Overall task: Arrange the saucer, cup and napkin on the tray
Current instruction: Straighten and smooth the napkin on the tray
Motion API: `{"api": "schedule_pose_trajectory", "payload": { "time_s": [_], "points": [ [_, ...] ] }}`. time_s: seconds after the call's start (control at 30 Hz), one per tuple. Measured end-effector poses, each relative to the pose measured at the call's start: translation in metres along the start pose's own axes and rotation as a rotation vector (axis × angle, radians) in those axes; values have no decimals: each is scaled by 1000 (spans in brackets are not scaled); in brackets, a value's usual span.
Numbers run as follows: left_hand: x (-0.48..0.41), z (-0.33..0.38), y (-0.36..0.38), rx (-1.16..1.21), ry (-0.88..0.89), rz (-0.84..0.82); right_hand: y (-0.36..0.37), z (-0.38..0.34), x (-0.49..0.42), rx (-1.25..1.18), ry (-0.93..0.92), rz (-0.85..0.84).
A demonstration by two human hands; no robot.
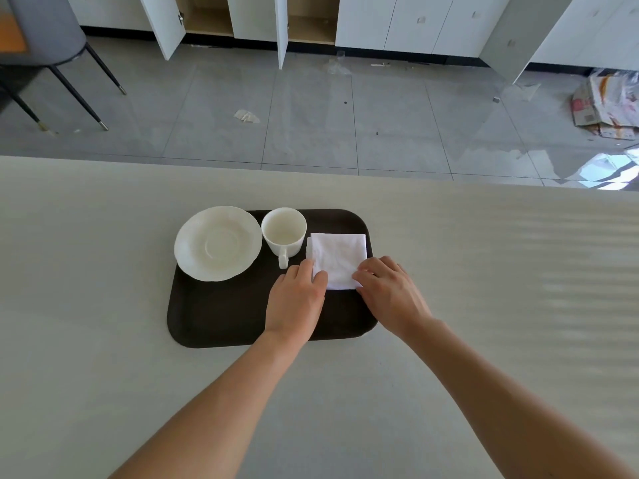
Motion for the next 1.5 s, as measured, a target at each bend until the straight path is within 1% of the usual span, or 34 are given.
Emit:
{"api": "schedule_pose_trajectory", "payload": {
  "time_s": [0.17, 0.33, 0.5, 0.73, 1.03, 1.17, 1.23, 1.27, 1.33, 1.4, 1.5],
  "points": [
    [-5, 1, -3, -11, 40, 56, -2, 2, -7, 5, -13, -3],
    [-6, 7, -3, -39, 52, 54, -5, 6, -16, 7, 0, 16],
    [-4, 9, -2, 14, 36, 51, -2, 7, -19, 21, -12, 13],
    [-11, 11, 3, 4, 11, 57, -1, 12, -25, 18, -15, 41],
    [-10, 8, 13, -92, -37, 0, 5, 14, -31, 10, 11, 17],
    [-9, 6, 16, -31, -31, -31, 3, 11, -34, 9, -5, 39],
    [-10, 8, 21, -10, 6, -50, 5, 13, -34, 3, 4, 43],
    [-10, 10, 23, -15, 31, -61, 8, 16, -36, -7, 24, 23],
    [-11, 12, 27, -29, 49, -88, 16, 24, -42, -5, 91, -67],
    [-11, 9, 30, -18, 24, -112, 23, 32, -54, 67, 165, -180],
    [-12, 7, 34, -6, 4, -133, 31, 37, -68, 150, 214, -285]
  ]
}}
Point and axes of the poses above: each hand's wrist, its own x-axis away from the middle knuckle, its own y-axis out of the palm, z = x × y, the point moved 7 cm from there along -x, towards the middle knuckle, and after that the axes turned 14 degrees about -z, right-handed, at the moved point
